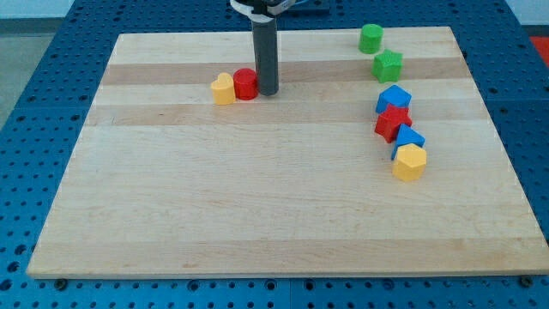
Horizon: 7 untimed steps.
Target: Move your arm to the red star
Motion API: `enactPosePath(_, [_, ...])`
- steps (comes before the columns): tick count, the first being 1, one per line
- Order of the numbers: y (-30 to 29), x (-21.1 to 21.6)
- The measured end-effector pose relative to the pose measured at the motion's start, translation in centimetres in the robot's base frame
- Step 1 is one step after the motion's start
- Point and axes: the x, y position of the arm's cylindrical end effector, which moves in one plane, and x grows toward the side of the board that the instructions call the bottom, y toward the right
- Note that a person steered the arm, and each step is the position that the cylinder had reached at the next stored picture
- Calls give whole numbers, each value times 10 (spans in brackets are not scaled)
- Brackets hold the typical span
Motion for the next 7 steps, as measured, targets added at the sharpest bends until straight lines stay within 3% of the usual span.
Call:
enactPosePath(5, [230,0])
enactPosePath(7, [289,65])
